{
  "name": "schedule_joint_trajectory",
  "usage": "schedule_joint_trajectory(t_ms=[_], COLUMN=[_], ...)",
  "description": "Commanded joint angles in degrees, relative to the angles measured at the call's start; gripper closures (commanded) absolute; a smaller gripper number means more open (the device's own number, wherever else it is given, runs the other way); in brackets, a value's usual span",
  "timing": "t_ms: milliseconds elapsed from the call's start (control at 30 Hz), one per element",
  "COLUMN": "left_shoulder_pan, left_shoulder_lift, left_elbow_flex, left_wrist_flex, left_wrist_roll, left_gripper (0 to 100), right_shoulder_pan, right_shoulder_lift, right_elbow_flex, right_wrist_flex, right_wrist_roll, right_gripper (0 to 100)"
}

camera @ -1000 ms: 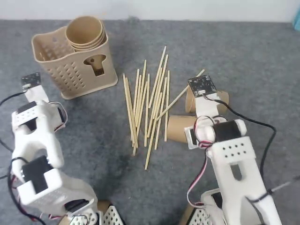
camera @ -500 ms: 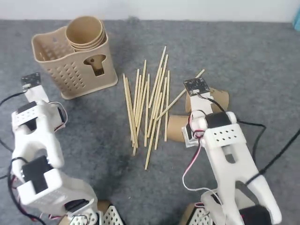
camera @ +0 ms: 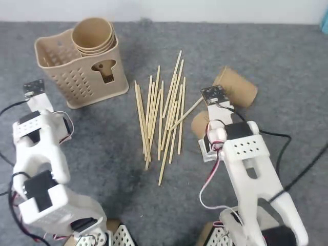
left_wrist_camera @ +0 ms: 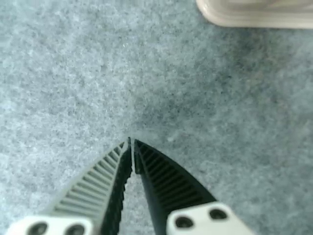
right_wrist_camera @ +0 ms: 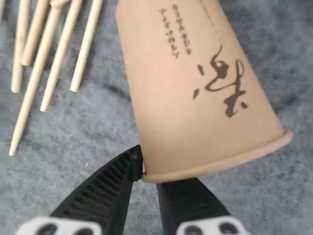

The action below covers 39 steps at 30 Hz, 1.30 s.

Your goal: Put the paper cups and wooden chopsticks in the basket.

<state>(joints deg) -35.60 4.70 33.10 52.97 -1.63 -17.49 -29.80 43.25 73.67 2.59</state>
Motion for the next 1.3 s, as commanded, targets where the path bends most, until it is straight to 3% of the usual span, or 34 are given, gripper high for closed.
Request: schedule_joint_trajectory(t_ms=[0,200,400,633,967,1267], left_shoulder_pan=[0.26,0.26,0.26,0.26,0.26,0.26], left_shoulder_lift=[-0.35,-0.35,-0.35,-0.35,-0.35,-0.35], left_elbow_flex=[-1.19,-1.19,-1.19,-1.19,-1.27,-1.36], left_wrist_flex=[-1.23,-1.23,-1.23,-1.23,-1.23,-1.23], left_wrist_roll=[0.35,0.35,0.35,0.35,0.35,0.35], left_gripper=[99,99,99,99,99,99], right_shoulder_pan=[0.31,0.13,-2.68,-12.18,-21.23,-24.04], right_shoulder_lift=[-6.29,-8.13,0.4,15.34,38.11,56.48], right_elbow_flex=[-7.03,-23.21,-46.51,-71.56,-100.22,-112.35], right_wrist_flex=[5.32,17.89,28.18,28.26,7.34,-9.27], right_wrist_roll=[6.68,13.8,18.99,25.14,34.02,35.16], right_gripper=[99.1,99.1,99.1,99.1,99.1,99.1])
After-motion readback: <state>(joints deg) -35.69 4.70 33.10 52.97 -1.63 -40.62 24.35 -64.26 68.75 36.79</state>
